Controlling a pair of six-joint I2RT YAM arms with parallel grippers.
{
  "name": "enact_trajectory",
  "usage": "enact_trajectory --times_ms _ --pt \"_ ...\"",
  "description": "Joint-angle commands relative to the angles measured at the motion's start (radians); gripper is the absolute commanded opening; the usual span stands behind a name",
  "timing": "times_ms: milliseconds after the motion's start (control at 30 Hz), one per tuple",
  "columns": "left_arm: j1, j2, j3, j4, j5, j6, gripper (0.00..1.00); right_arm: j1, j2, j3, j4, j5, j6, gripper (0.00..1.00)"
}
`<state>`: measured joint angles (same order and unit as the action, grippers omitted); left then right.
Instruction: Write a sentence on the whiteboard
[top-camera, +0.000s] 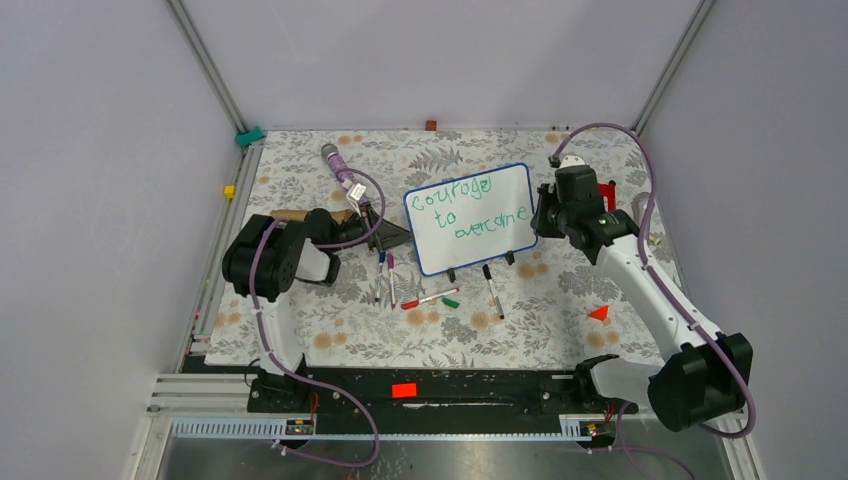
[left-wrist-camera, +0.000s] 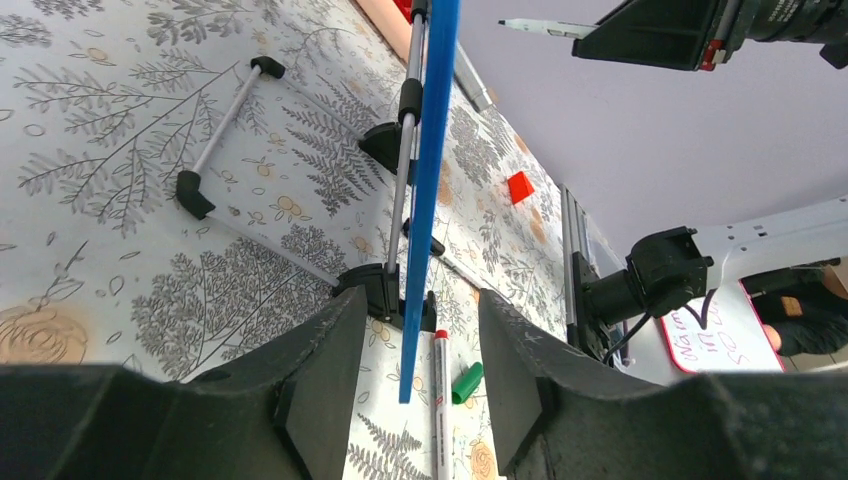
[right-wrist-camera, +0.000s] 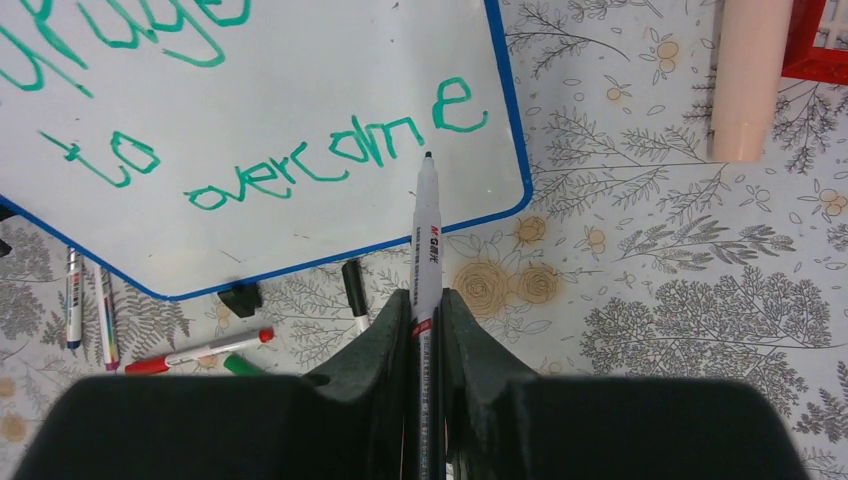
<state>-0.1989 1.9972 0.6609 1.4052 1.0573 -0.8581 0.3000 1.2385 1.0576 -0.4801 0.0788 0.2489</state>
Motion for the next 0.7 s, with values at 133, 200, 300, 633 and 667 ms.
enact_trajectory --times_ms 133,200,300,633,667 --pt "0.068 -0.182 -0.164 0.070 -0.139 0.061 0.52 -0.004 -0.081 -0.029 0.043 -0.076 0.015 0.00" --pt "0.089 -0.276 -0.244 0.061 -0.196 0.088 0.57 -0.004 -0.095 -0.037 0.043 -0.077 0.020 0.00" --pt "0.112 -0.437 -0.336 -0.073 -0.317 0.119 0.57 -0.004 -0.107 -0.042 0.043 -0.098 0.025 0.00" --pt "0.044 -0.787 0.154 -1.842 -0.846 0.710 0.67 0.056 -0.086 0.039 0.024 -0.129 0.002 0.00" --pt "0.058 -0.784 0.162 -1.875 -0.818 0.722 0.66 0.068 -0.081 0.052 0.020 -0.128 0.002 0.00"
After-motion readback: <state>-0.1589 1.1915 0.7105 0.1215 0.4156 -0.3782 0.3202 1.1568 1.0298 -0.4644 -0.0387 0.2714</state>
